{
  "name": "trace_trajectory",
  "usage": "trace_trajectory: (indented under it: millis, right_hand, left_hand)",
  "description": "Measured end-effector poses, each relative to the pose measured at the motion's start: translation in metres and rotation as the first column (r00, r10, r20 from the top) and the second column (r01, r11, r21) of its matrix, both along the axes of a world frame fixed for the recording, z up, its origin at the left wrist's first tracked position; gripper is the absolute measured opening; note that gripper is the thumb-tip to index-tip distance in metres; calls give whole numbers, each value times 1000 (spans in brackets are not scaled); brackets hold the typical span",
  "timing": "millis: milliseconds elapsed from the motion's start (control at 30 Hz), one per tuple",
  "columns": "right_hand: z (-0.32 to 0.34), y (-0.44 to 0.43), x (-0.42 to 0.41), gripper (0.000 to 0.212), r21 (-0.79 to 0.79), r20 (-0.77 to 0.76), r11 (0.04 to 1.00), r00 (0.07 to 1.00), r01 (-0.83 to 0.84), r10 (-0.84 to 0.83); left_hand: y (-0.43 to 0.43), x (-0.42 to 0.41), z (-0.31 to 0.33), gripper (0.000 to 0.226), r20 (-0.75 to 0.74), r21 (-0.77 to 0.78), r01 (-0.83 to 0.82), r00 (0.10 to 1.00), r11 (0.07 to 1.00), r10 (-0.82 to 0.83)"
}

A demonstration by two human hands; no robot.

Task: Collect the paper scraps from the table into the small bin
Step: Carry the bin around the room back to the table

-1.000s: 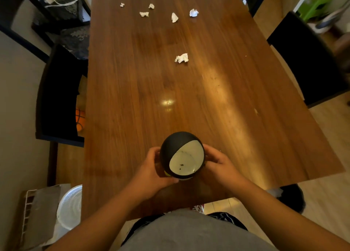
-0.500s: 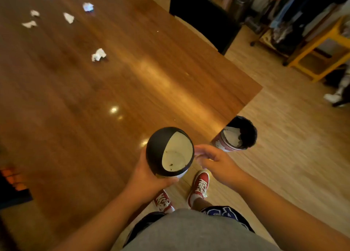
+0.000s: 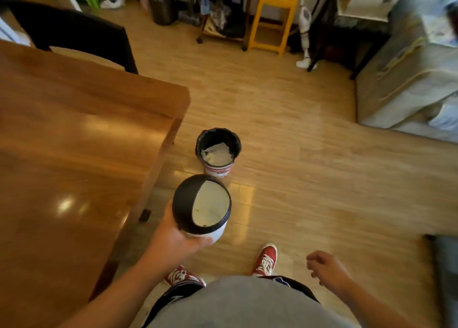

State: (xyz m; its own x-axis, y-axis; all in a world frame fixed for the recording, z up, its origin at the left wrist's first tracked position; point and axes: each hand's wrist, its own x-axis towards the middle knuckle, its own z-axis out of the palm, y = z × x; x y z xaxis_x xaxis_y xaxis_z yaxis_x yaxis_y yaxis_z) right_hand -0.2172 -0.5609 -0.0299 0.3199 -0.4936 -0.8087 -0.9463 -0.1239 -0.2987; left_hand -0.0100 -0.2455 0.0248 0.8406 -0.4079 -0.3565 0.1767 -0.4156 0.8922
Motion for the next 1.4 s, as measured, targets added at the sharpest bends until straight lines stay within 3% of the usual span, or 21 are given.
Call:
trace_trajectory:
  millis: [100, 200, 367, 533, 867, 1100, 1400]
  right_hand:
    - [-14, -48, -51, 11, 12, -67, 997, 995, 78, -77]
    - [-19, -86, -84, 11, 18, -97, 988, 984, 153, -151]
    - [-24, -136, -92, 10, 43, -110, 977, 973, 211, -205]
    - [-23, -179, -29, 13, 73, -17, 986, 988, 152, -151]
    - [-24, -281, 191, 17, 89, 141, 994, 988, 57, -69]
    - [-13, -345, 249, 14, 39, 90, 998, 994, 51, -54]
    - [-34, -435, 261, 12, 7, -110, 992, 986, 126, -125]
  left_hand:
    - [-60, -14, -9, 112, -21, 18, 68, 998, 998, -67]
    - [-115, -23, -15, 101, 26, 40, 105, 994, 994, -106]
    - [-169, -20, -19, 99, 46, 60, 115, 992, 992, -118]
    - [-182, 2, -24, 99, 11, 112, 57, 998, 992, -58]
    - [-232, 121, -55, 111, -39, 188, -15, 999, 982, 23]
    - [-303, 229, -51, 114, -52, 171, 41, 998, 984, -32]
    - [-438, 337, -45, 115, -37, 134, 91, 996, 987, -87]
